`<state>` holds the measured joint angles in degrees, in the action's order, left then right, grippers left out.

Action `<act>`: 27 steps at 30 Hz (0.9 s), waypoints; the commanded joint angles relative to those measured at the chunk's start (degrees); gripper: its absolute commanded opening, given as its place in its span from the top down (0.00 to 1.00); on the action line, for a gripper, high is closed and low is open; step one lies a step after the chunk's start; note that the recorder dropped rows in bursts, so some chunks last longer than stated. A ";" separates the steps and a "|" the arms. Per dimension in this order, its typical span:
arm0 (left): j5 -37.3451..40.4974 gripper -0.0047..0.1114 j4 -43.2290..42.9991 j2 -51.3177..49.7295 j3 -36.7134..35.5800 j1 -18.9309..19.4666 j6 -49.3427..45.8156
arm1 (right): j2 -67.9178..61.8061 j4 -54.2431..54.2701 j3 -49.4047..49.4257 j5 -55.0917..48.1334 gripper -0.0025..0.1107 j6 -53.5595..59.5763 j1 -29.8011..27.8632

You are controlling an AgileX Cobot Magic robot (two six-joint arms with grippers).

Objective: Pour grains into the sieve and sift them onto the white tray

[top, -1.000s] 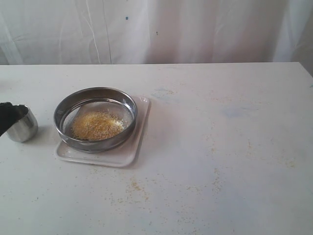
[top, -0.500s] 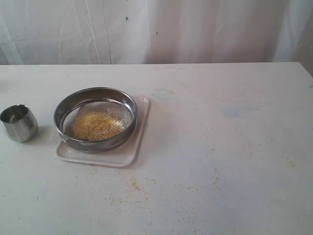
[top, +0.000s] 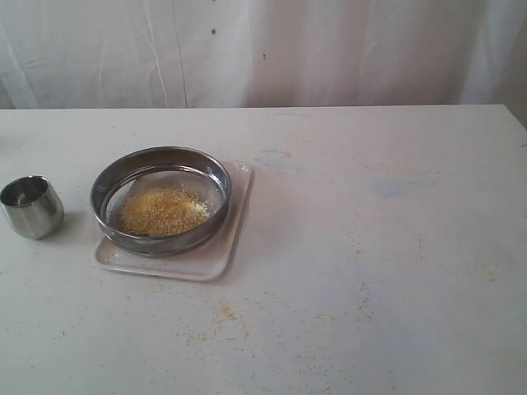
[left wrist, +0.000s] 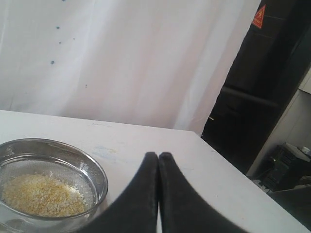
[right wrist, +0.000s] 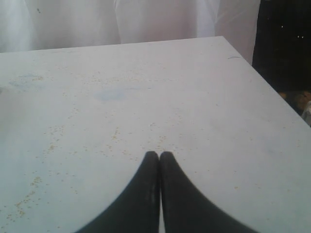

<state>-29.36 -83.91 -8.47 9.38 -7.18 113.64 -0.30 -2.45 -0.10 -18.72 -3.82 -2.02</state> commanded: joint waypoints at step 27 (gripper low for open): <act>-3.72 0.96 42.26 7.07 -0.74 -0.30 -41.90 | 0.30 -0.36 0.10 0.70 0.98 0.11 -0.18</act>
<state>-33.81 -50.15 -1.83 9.38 -7.18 82.07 -0.30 -2.45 -0.10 -18.72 -3.82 -2.02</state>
